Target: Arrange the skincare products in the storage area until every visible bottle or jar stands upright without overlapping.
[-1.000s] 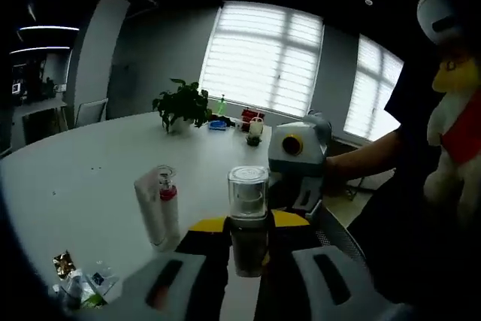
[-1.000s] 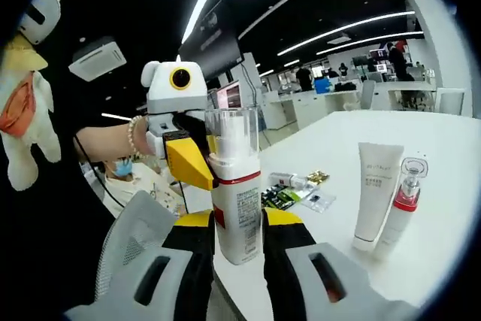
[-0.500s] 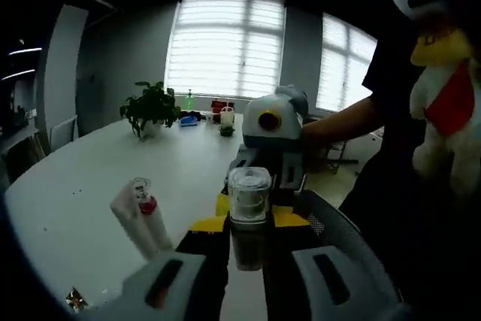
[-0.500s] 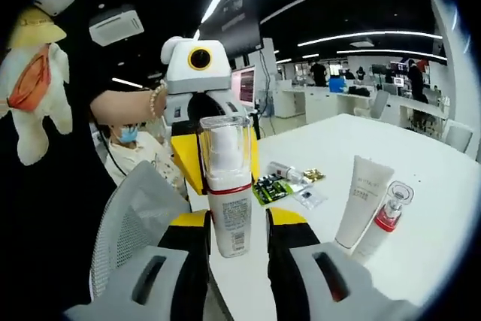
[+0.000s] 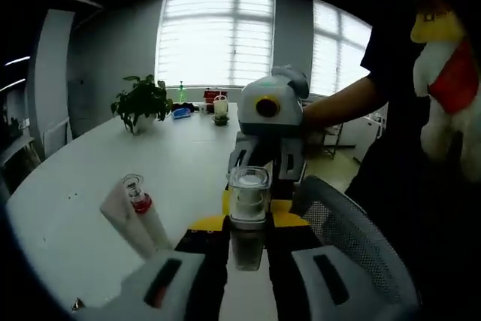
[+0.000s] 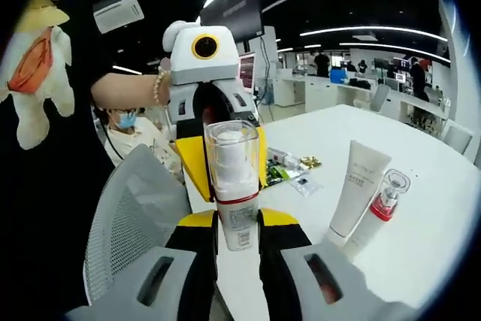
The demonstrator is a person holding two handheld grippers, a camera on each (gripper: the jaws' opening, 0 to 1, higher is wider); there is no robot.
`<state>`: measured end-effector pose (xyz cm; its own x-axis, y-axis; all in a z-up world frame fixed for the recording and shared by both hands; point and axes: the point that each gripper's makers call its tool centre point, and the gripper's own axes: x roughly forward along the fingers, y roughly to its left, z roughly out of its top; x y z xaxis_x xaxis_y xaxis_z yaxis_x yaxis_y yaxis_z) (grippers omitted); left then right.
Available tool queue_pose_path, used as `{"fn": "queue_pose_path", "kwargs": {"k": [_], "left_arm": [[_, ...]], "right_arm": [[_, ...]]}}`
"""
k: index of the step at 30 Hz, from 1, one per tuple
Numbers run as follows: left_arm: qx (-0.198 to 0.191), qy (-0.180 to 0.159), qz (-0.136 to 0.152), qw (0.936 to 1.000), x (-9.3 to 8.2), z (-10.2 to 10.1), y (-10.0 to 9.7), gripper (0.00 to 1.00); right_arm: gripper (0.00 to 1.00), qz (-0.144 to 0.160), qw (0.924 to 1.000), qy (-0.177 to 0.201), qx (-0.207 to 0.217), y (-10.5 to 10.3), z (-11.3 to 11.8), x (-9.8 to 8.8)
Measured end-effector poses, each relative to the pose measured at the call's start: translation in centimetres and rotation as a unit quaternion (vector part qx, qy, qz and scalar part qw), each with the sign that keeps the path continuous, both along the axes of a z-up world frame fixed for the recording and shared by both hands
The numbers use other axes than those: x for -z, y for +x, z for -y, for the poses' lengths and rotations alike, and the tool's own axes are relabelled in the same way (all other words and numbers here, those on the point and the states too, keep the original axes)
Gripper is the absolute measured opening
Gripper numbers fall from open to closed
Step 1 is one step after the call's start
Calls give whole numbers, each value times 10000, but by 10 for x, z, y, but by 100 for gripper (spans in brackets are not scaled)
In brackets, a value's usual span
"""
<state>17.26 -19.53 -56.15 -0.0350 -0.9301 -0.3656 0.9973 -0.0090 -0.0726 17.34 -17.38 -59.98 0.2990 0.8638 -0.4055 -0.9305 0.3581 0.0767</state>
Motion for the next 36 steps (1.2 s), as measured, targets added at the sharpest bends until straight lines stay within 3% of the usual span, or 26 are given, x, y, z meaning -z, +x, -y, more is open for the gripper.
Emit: {"fn": "queue_pose_path", "kwargs": {"k": [13,36], "left_arm": [[-8,-22,-35,10000,20,11,11,16],[-287,333,-4,9990,94,17,44,16]], "right_arm": [[20,-110,9994,-289,161,13,15,23],[20,-163,9958,-860,282,39,26,84]]}}
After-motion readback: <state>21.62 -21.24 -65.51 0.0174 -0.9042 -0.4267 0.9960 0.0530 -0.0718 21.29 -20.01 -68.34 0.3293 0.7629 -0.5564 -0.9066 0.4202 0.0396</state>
